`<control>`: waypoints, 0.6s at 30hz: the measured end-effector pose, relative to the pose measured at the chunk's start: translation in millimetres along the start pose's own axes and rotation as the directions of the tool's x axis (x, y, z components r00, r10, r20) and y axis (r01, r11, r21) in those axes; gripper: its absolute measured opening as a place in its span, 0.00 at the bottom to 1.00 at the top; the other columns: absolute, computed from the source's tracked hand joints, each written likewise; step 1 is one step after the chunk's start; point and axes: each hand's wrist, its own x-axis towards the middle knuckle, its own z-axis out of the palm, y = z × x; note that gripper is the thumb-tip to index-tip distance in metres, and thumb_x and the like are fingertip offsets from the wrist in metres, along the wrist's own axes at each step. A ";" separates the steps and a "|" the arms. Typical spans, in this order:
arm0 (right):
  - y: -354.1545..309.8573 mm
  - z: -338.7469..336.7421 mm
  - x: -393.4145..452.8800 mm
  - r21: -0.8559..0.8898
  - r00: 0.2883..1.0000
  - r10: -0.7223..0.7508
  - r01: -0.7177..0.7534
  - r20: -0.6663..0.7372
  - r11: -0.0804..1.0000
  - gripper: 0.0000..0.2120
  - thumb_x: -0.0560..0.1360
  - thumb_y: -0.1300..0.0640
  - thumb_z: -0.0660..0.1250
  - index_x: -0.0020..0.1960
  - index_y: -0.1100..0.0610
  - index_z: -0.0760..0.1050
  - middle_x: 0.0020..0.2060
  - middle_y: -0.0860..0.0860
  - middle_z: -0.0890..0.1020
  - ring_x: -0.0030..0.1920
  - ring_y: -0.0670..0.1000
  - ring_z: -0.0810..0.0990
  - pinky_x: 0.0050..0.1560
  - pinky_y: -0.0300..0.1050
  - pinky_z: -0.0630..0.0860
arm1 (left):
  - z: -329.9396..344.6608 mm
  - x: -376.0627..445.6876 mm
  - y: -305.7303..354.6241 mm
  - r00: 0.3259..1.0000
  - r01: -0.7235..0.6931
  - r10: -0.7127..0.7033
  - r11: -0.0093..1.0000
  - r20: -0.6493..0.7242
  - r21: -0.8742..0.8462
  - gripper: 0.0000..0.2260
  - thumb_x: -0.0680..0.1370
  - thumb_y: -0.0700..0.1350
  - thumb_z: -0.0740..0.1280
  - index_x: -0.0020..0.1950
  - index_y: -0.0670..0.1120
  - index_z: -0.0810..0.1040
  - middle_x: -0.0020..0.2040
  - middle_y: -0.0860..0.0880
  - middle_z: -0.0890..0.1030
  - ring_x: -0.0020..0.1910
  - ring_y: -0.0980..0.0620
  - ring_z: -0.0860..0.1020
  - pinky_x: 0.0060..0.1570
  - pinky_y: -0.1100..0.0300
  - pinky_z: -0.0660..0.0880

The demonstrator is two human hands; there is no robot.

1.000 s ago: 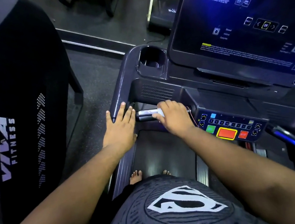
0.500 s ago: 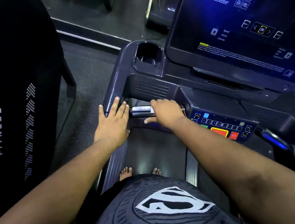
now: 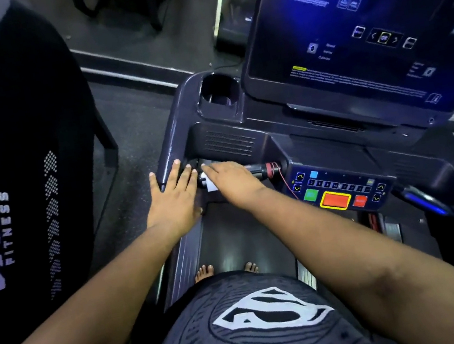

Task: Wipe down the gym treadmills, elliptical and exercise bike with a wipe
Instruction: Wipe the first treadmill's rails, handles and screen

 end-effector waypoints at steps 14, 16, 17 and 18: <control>116.9 -53.7 -117.3 0.706 0.703 0.637 -0.273 -0.318 0.653 0.28 0.75 0.68 0.63 0.72 0.49 0.74 0.62 0.52 0.83 0.56 0.55 0.81 0.50 0.40 0.71 | -41.1 48.9 107.8 0.965 -0.260 0.262 0.961 0.010 -0.089 0.44 0.79 0.65 0.63 0.84 0.48 0.41 0.84 0.50 0.39 0.82 0.51 0.38 0.74 0.28 0.40; 127.4 -50.7 -116.7 0.666 0.687 0.664 -0.351 -0.294 0.658 0.27 0.78 0.66 0.63 0.75 0.49 0.71 0.65 0.54 0.80 0.60 0.57 0.79 0.55 0.46 0.74 | -44.6 60.4 123.5 0.963 -0.264 0.268 0.955 0.011 -0.132 0.45 0.79 0.65 0.63 0.84 0.48 0.41 0.84 0.50 0.39 0.82 0.52 0.38 0.76 0.30 0.41; 130.3 -41.8 -115.7 0.614 0.751 0.614 -0.373 -0.241 0.696 0.26 0.80 0.64 0.63 0.77 0.51 0.69 0.71 0.55 0.76 0.65 0.58 0.77 0.63 0.48 0.72 | -45.6 66.9 131.7 0.964 -0.261 0.266 0.955 0.017 -0.143 0.45 0.79 0.65 0.63 0.84 0.47 0.41 0.84 0.50 0.40 0.82 0.52 0.38 0.76 0.31 0.42; 127.9 -30.0 -115.4 0.552 0.827 0.542 -0.384 -0.151 0.740 0.26 0.81 0.60 0.63 0.79 0.52 0.65 0.76 0.55 0.70 0.72 0.58 0.72 0.71 0.48 0.67 | -45.1 71.8 137.7 0.964 -0.257 0.264 0.955 0.028 -0.149 0.45 0.79 0.65 0.64 0.84 0.47 0.41 0.84 0.50 0.40 0.82 0.52 0.39 0.77 0.32 0.43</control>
